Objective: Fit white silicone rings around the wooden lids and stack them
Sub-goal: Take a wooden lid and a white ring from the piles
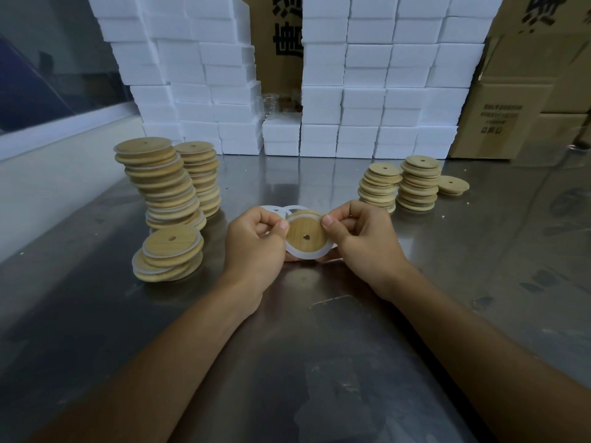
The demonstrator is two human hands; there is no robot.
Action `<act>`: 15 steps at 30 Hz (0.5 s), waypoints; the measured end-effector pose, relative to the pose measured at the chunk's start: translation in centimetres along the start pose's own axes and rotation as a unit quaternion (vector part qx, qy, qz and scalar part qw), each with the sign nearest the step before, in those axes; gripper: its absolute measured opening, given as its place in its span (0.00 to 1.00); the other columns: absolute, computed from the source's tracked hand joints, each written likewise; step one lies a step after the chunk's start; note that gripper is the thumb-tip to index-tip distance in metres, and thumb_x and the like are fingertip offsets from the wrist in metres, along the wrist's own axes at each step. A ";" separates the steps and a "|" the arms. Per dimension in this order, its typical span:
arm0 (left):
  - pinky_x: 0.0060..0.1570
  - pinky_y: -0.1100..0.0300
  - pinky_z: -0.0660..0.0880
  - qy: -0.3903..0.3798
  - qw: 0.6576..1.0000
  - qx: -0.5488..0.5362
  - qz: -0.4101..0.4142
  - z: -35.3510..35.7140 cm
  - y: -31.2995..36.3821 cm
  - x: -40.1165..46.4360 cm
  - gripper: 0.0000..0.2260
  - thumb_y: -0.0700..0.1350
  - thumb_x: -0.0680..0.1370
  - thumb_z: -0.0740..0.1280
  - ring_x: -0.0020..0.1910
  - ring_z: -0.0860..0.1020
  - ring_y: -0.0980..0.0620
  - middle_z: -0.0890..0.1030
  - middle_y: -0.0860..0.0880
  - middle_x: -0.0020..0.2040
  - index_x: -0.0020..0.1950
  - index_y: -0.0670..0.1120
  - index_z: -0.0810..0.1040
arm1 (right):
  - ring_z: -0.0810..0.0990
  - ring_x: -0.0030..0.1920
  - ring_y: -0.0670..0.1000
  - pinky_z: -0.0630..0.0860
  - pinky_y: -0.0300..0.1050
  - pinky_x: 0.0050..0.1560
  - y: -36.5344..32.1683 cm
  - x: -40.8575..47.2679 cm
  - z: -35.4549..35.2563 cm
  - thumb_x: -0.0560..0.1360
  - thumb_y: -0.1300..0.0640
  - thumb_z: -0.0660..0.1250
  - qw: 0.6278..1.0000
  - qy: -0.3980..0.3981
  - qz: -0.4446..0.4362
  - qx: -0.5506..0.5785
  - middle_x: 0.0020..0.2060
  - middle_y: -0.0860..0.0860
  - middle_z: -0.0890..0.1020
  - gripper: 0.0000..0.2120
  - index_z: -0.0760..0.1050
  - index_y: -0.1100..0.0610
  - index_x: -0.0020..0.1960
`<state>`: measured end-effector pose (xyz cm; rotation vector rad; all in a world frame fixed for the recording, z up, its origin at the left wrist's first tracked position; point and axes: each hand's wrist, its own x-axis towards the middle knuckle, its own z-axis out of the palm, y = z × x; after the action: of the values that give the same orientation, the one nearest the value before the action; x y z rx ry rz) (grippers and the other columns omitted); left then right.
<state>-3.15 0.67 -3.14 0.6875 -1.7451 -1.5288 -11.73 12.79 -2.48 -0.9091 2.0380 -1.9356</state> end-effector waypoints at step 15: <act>0.36 0.51 0.82 0.002 0.999 -0.041 -0.009 -0.1 0.2 0.0 0.09 0.33 0.76 0.66 0.40 0.85 0.48 0.83 0.48 0.36 0.38 0.43 0.74 | 0.86 0.42 0.53 0.84 0.51 0.42 0.6 0.2 0.1 0.77 0.64 0.69 0.999 0.028 -0.003 -0.018 0.39 0.56 0.85 0.07 0.78 0.56 0.41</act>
<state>-3.09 0.66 -2.92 0.6660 -1.6661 -1.6007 -11.98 12.54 -2.99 -0.8807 2.1099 -1.9545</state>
